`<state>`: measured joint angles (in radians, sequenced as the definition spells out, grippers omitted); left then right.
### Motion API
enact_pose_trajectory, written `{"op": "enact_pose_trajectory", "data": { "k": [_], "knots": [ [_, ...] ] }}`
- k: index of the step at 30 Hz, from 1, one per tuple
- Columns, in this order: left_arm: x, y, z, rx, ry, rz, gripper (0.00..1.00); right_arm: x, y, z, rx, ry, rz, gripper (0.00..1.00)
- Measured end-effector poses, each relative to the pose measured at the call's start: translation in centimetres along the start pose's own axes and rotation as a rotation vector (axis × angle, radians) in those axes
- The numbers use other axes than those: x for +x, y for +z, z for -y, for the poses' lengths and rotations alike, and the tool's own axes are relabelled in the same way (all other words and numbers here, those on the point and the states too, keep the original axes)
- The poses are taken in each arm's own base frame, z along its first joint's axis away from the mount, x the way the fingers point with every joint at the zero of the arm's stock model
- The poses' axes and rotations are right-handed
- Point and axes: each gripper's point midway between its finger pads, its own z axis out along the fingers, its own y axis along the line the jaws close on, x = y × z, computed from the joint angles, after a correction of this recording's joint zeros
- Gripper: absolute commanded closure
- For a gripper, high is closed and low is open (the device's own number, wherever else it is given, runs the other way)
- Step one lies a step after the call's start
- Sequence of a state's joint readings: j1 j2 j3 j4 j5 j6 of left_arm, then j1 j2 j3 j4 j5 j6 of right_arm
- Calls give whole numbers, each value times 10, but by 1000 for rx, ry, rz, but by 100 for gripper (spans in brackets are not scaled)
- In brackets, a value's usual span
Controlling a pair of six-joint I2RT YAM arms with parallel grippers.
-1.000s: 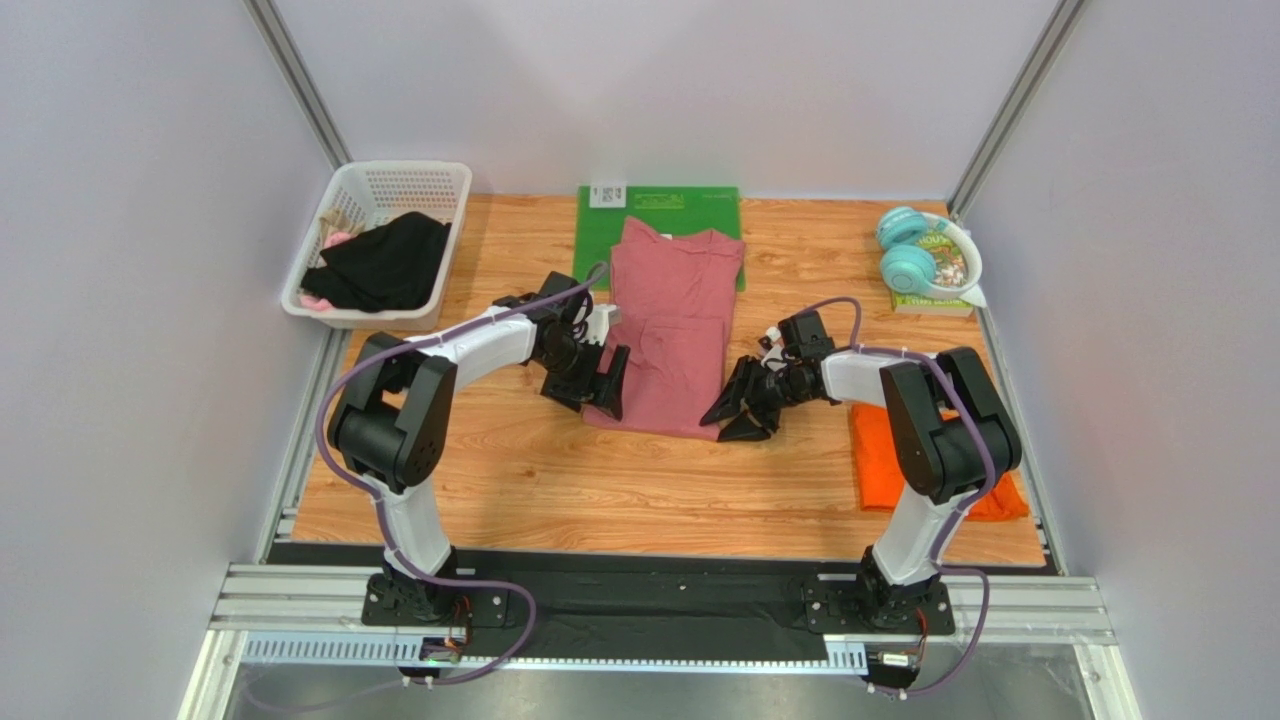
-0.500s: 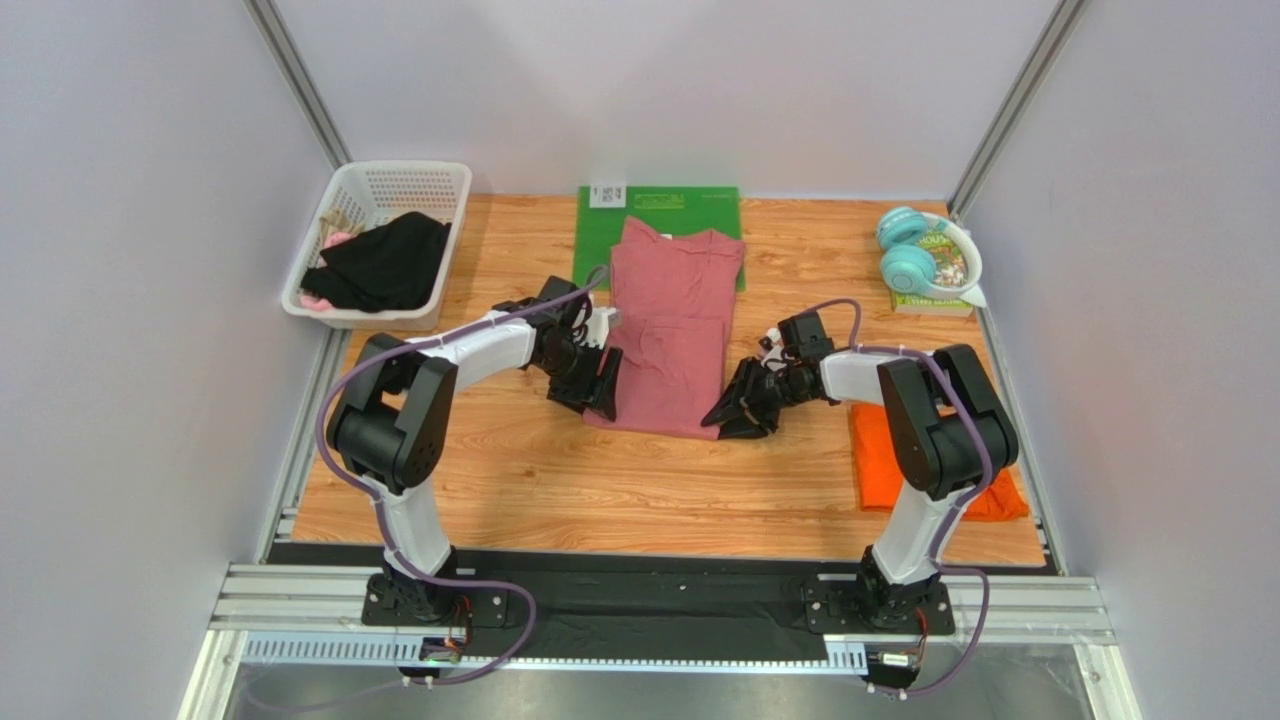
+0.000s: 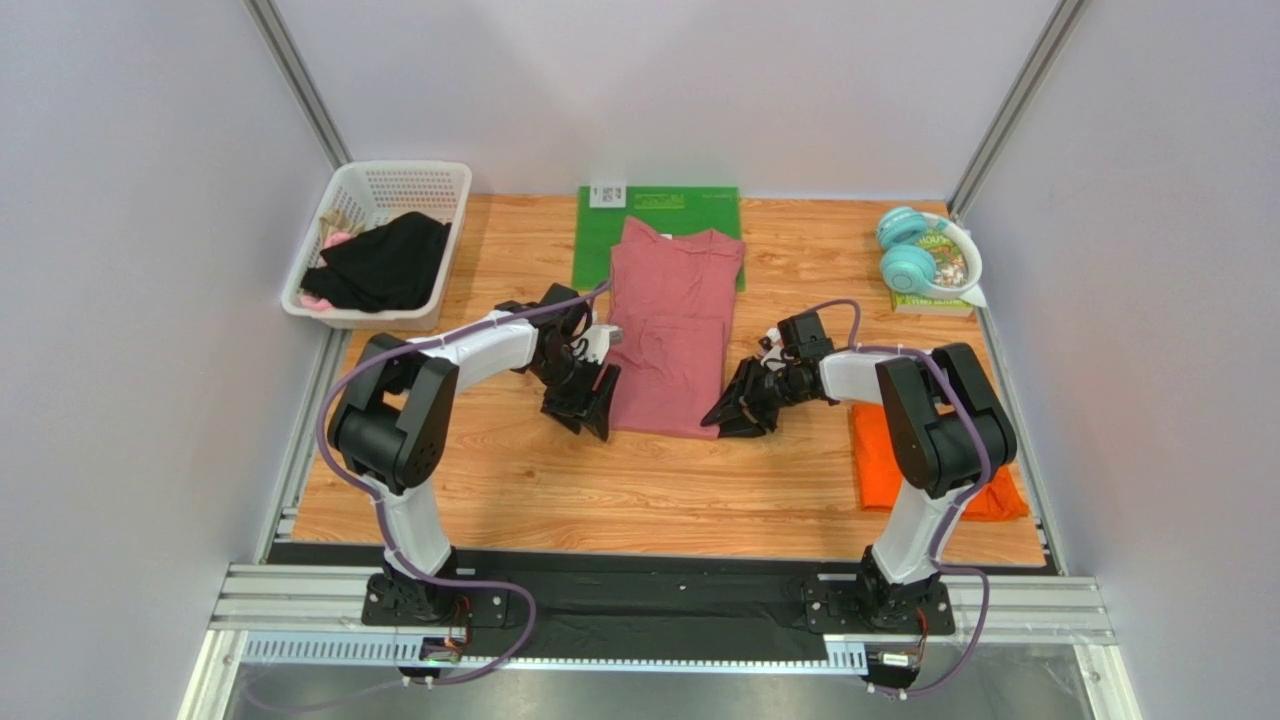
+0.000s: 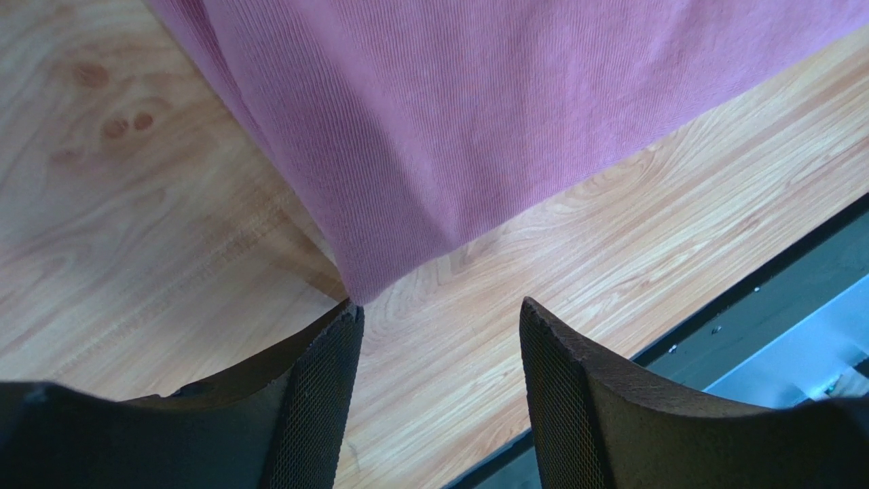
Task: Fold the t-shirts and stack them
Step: Grab one side of the 2/3 rectangular tshirt with both arms
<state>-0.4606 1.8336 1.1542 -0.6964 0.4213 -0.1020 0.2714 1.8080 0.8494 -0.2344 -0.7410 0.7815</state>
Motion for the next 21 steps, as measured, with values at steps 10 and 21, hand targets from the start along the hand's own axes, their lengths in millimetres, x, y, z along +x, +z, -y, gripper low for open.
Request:
{"op": "enact_pose_trajectory", "data": {
  "k": [10, 21],
  "knots": [
    [4, 0, 0, -6, -15, -37, 34, 1, 1, 0, 0, -2, -3, 64],
    [1, 0, -2, -23, -26, -51, 35, 2, 2, -1, -2, -10, -3, 65]
  ]
}}
